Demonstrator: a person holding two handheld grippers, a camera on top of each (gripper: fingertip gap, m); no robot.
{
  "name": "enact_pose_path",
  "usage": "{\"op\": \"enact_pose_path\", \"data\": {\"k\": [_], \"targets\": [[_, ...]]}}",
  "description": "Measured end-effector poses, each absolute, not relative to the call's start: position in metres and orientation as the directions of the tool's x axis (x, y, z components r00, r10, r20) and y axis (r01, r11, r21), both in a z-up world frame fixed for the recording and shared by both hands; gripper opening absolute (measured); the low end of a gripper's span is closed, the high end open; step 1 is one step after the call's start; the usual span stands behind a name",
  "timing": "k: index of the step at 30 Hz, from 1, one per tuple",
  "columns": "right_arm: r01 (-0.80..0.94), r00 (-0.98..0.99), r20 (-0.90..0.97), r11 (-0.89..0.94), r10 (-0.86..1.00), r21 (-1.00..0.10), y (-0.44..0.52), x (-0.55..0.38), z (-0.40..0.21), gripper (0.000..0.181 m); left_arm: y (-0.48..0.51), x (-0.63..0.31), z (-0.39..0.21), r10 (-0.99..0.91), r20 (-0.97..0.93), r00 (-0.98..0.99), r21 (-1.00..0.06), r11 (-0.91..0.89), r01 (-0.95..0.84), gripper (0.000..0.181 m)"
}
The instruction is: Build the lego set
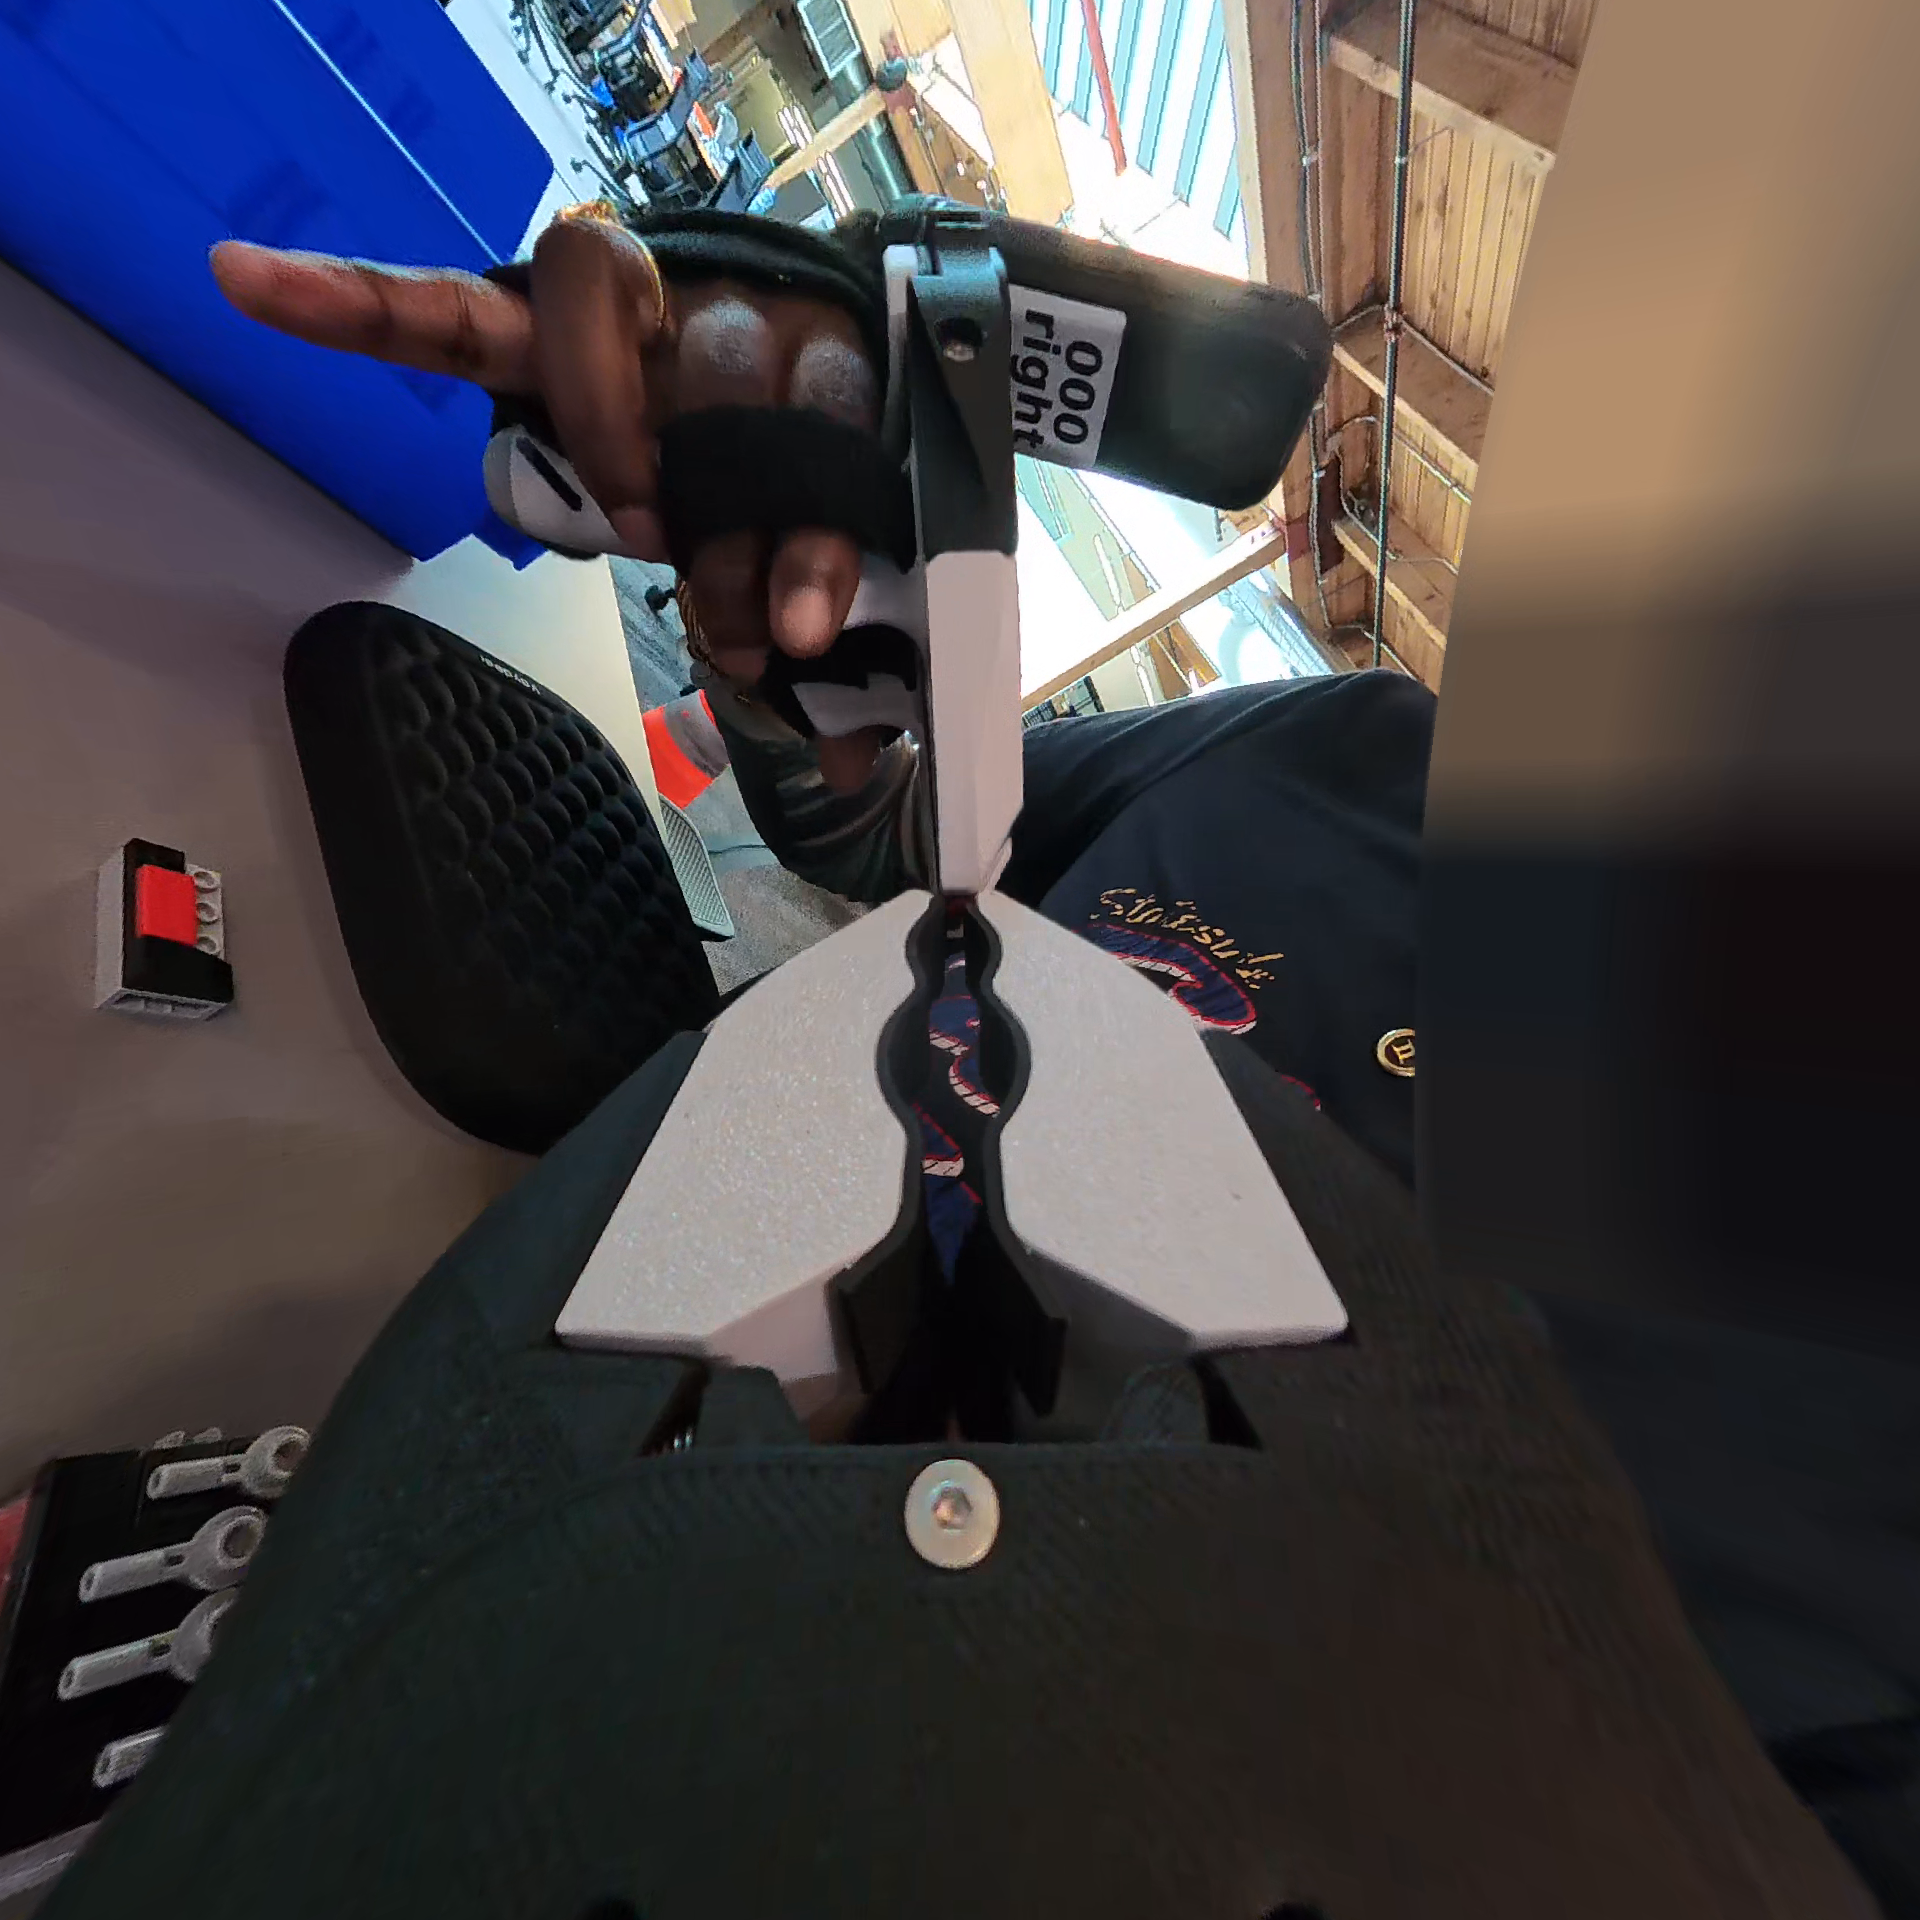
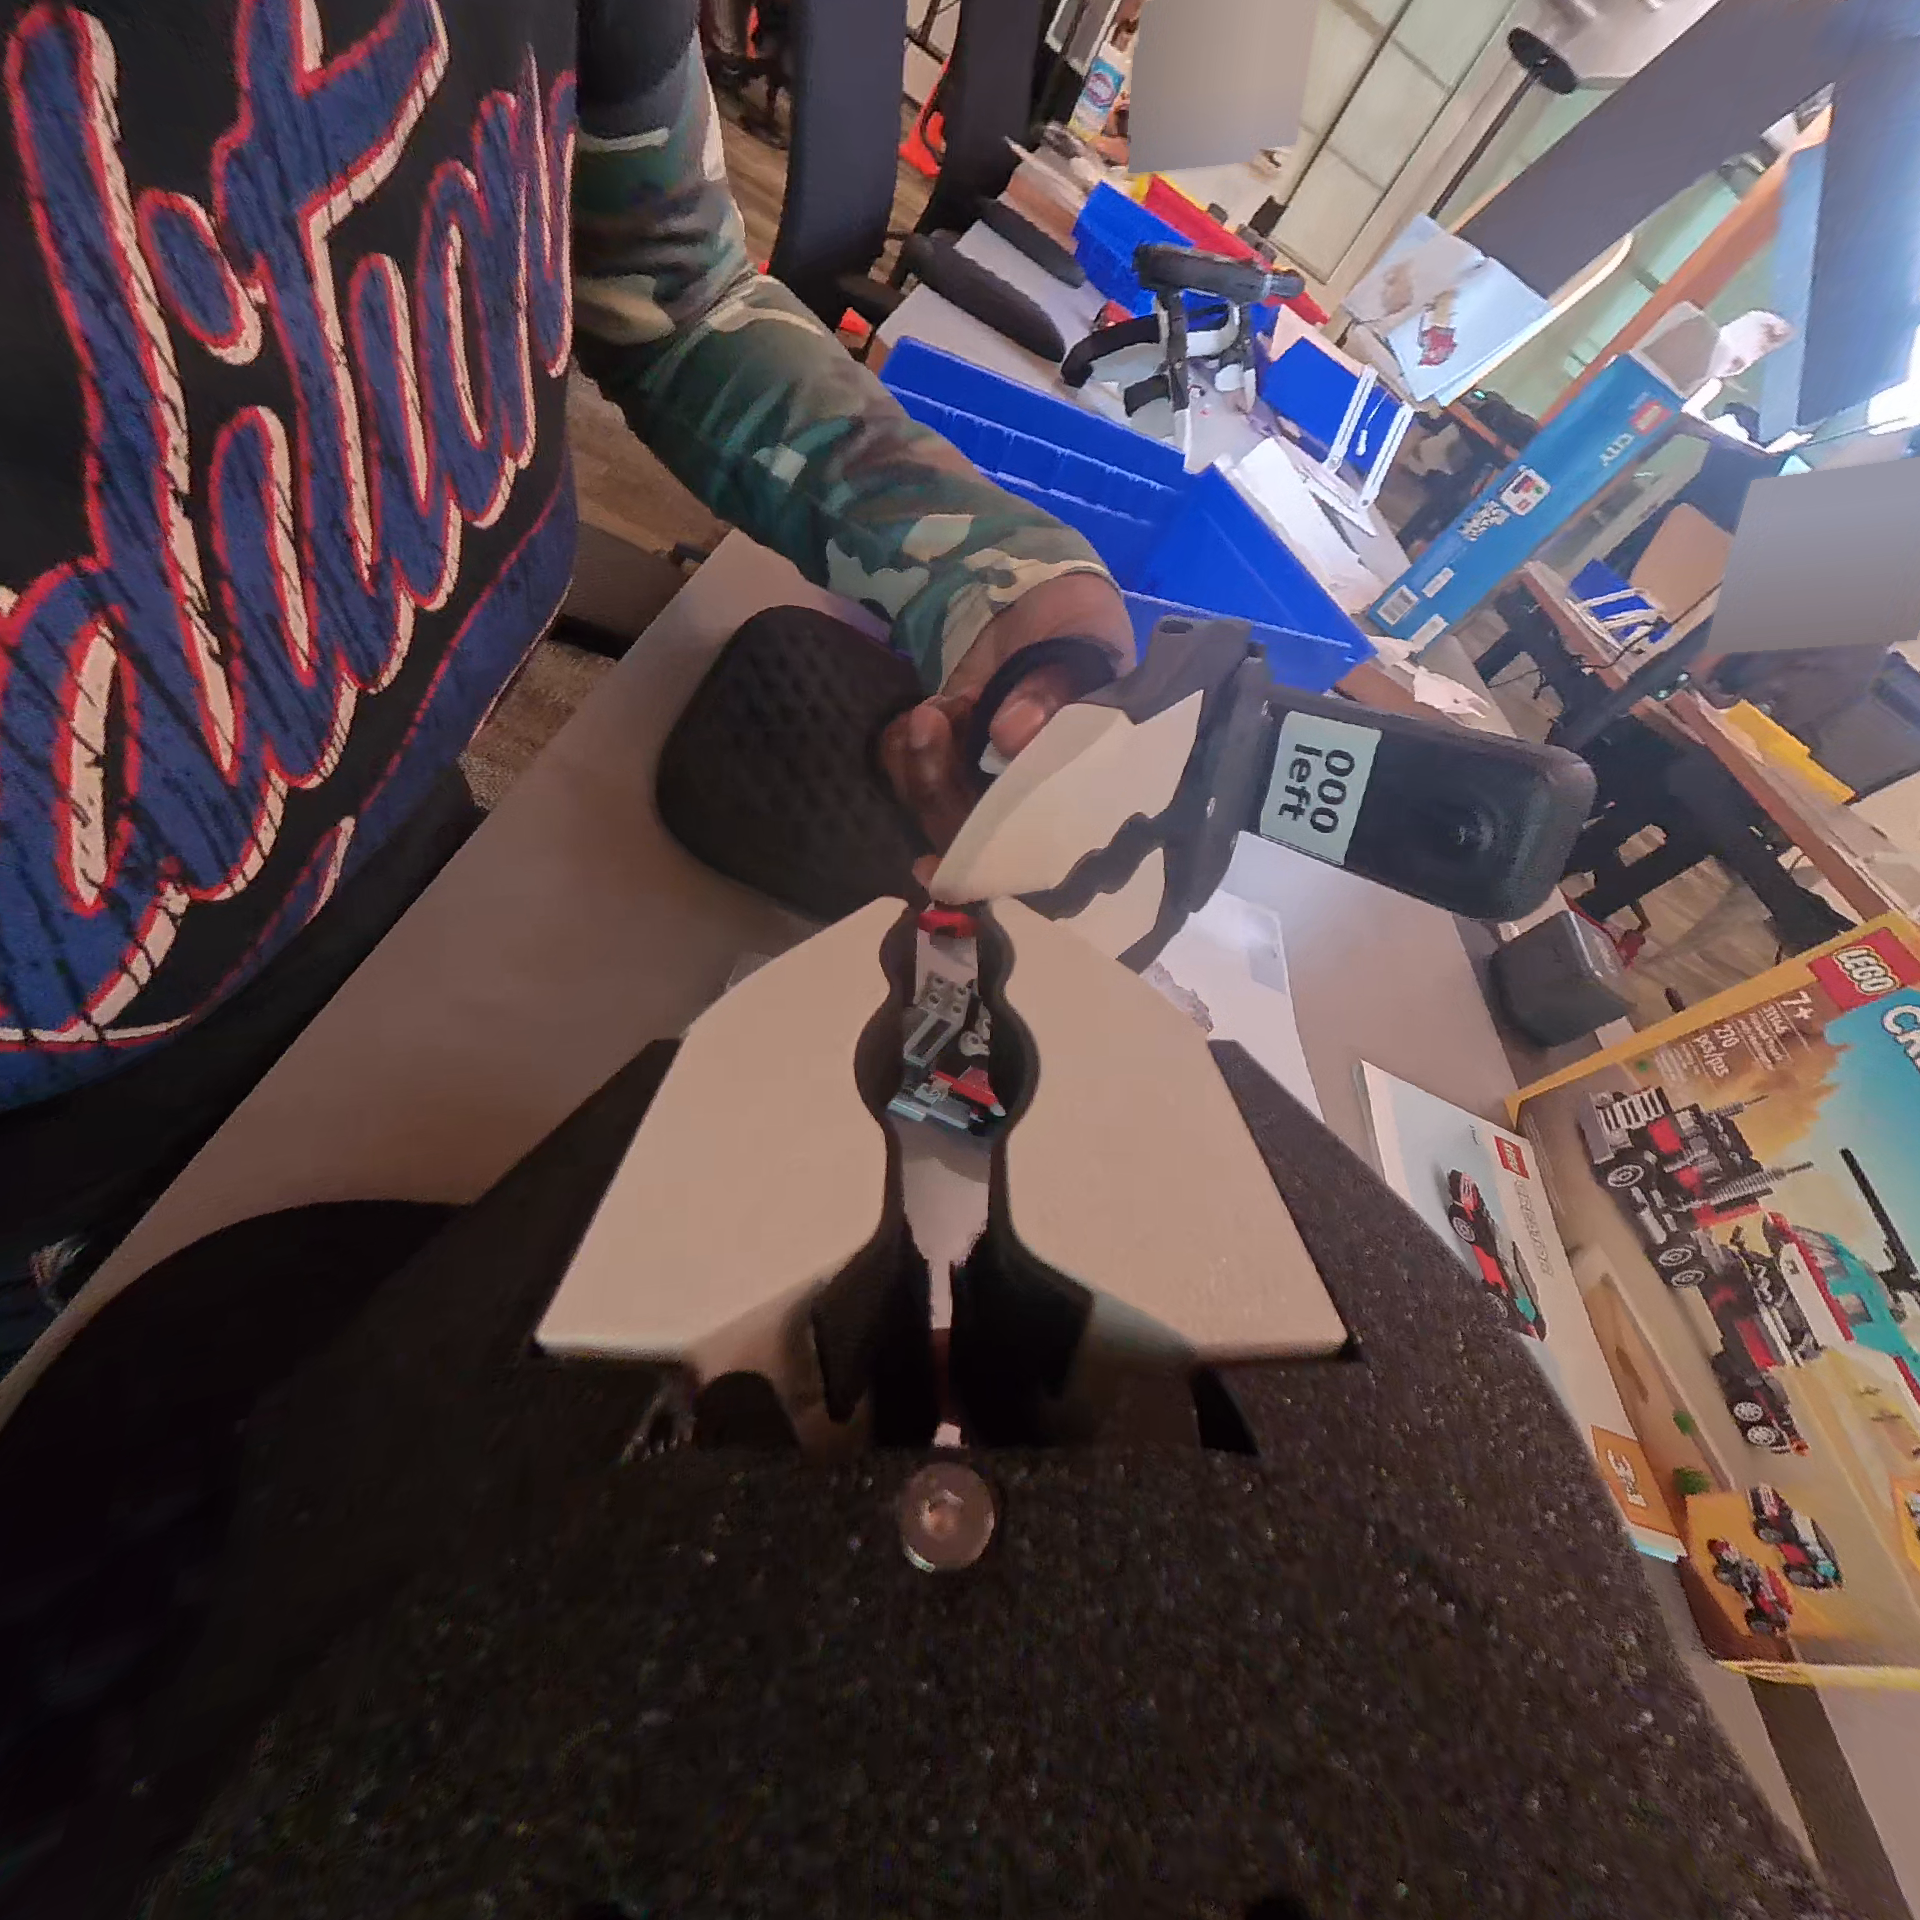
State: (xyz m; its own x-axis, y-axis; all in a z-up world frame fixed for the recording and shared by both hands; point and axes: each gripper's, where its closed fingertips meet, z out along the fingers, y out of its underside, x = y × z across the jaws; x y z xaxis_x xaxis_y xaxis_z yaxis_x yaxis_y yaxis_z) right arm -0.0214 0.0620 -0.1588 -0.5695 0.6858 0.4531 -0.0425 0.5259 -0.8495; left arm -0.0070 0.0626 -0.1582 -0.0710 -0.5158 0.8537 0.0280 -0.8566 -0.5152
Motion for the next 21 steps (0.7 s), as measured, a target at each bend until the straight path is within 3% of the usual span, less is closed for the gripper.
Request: {"op": "enact_pose_path", "data": {"k": [21], "targets": [[-0.012, -0.629, 0.428, 0.542, 0.649, -0.840, 0.0649, -0.0138, -0.1632, 0.003, 0.0624, -0.0017, -0.1620, -0.520, 0.852, -0.055, -0.523, -0.852, -0.037, 0.003]]}}
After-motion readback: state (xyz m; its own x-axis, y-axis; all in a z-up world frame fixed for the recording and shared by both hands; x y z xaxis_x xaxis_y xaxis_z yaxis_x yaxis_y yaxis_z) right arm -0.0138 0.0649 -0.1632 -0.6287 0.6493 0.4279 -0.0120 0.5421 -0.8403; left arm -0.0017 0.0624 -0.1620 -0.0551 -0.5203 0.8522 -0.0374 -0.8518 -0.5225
